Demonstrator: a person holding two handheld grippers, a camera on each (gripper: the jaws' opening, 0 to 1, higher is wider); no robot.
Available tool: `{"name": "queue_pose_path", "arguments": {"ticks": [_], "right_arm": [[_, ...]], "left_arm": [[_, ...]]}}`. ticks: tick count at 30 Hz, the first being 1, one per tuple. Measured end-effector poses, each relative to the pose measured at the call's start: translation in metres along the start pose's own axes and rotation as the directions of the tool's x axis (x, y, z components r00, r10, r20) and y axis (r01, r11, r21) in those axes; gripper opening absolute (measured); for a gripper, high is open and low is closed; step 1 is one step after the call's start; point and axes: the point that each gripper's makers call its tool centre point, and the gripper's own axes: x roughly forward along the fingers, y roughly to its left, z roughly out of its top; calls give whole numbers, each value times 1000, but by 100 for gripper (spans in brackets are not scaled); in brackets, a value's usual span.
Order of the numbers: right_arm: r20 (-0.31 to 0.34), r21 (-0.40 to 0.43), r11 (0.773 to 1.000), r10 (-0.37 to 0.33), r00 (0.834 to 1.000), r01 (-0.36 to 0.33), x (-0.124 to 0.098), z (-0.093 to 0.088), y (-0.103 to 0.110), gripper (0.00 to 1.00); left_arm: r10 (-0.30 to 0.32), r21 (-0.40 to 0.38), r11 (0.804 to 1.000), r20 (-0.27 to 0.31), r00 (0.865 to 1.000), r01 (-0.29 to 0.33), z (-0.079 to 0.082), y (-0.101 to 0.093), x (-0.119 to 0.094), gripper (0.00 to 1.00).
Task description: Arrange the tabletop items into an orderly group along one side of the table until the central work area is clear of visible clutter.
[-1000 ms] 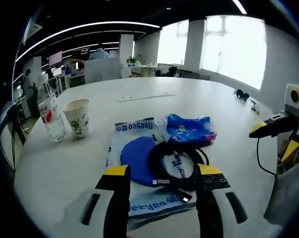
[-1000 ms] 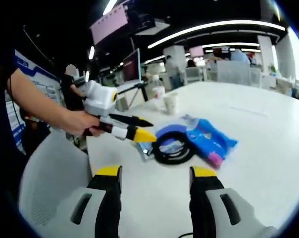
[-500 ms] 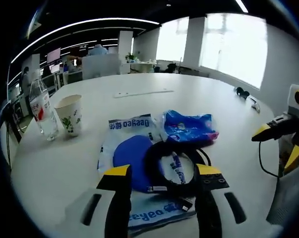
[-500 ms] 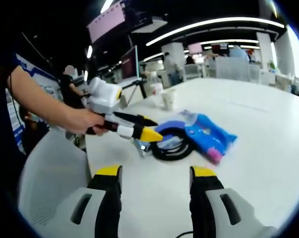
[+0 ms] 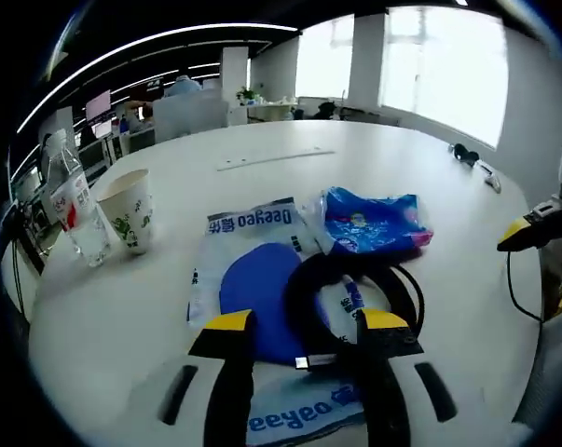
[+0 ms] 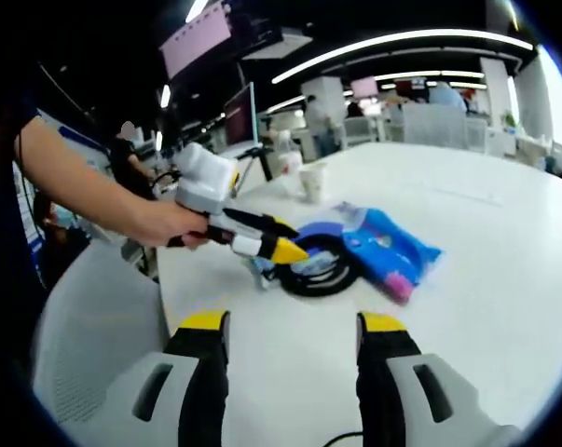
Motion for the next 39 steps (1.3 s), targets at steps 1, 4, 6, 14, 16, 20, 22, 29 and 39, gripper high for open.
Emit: {"name": "queue_pose_path", "arguments": {"ticks": [1,4,6,14,16,20,22,29,39], "right_arm": [[-1,-1,1000,-1,1000,1,0,0,0,51],[1,3,1000,0,1000,0,1,0,0,51],[-1,-1,1000,-1,1000,1,2,0,0,51],[5,-4,1000,-2,1000,2,3,4,0,51],[5,-4,1000,-2,1000,2,3,4,0,51],[4,-5,1000,-1,1000,1,3,4,1,51],[2,-5,1000,-1,1000,1,4,3,2,51],[-13,2,1000,-20,1000,20,11,4,-6,49],[-21,39,997,-66,998,67,32,13,-23,40]], "left_arm": [[1,6,1000,-4,1000,-1,0,0,1,40],[-5,41,999,-25,1000,6,1,-3,4,38],[-19,60,998,-35,999,21,2,-6,5,34],[-29,54,998,-57,998,32,2,-6,7,19],[-30,57,998,-61,998,34,1,-6,7,18],[-36,54,998,-69,997,40,0,-8,6,16],[-43,58,997,-74,996,48,-1,-11,6,15],[-64,54,996,-90,994,69,-5,-18,2,8],[-82,82,993,-104,991,90,-10,-25,-4,9]]}}
